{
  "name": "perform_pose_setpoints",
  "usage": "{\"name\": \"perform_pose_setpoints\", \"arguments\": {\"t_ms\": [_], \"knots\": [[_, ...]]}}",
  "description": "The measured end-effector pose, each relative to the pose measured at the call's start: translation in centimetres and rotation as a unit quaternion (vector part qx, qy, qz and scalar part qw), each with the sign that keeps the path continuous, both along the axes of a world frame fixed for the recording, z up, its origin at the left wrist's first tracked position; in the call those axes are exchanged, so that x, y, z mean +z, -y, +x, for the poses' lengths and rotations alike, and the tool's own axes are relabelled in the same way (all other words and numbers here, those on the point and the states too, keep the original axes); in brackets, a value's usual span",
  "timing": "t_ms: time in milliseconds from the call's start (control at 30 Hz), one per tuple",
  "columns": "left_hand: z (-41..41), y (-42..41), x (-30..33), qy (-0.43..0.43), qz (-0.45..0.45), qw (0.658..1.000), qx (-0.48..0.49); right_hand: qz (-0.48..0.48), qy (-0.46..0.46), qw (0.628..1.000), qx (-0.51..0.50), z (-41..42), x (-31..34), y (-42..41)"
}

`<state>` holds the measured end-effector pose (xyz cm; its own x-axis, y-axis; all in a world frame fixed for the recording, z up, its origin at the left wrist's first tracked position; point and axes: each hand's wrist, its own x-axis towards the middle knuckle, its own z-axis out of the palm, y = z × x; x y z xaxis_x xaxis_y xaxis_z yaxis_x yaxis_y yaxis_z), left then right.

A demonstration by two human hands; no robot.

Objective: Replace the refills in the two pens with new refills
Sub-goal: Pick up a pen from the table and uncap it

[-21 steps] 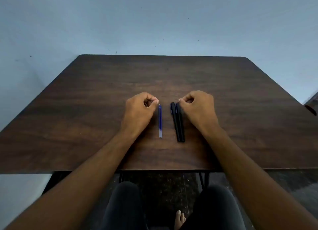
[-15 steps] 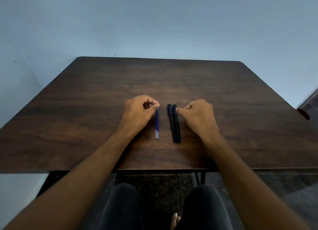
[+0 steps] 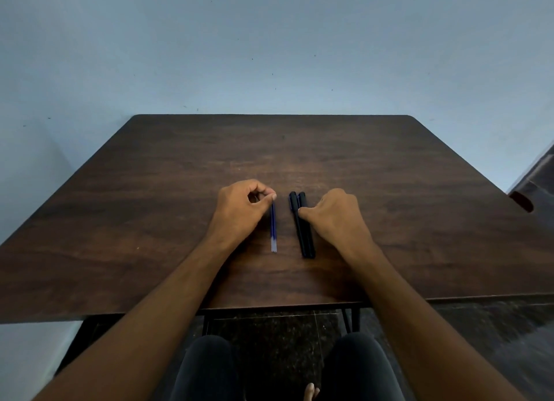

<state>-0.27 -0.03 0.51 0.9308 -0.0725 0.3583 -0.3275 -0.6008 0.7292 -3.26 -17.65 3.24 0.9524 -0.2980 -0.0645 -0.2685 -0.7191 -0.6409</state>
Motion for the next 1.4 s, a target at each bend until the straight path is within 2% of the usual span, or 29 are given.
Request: {"name": "perform_pose_setpoints", "arguments": {"t_ms": [567, 767, 1000, 1200, 1267, 1400], "knots": [[-0.2, -0.1, -0.1, 0.01, -0.014, 1.0, -0.012, -0.014, -0.066, 0.997, -0.043, 0.8, 0.7, -0.9], [-0.5, 0.3, 0.3, 0.059, 0.003, 0.998, -0.018, 0.011, -0.049, 0.998, -0.046, -0.1, 1.4, -0.3], [-0.9, 0.4, 0.6, 0.099, 0.006, 0.995, -0.024, 0.043, -0.012, 0.999, -0.001, -1.4, 2.3, -0.5], [-1.2, 0.6, 1.7, 0.124, 0.0, 0.991, -0.044, 0.033, 0.013, 0.998, 0.045, -2.2, 3.6, -0.9], [-1.6, 0.4, 2.1, 0.166, 0.045, 0.983, -0.066, 0.035, 0.027, 0.997, 0.067, -2.6, 4.1, -0.9], [-1.8, 0.0, 3.4, 0.26, 0.263, 0.924, -0.094, 0.048, 0.021, 0.989, 0.135, -2.7, 5.6, -0.7]]}}
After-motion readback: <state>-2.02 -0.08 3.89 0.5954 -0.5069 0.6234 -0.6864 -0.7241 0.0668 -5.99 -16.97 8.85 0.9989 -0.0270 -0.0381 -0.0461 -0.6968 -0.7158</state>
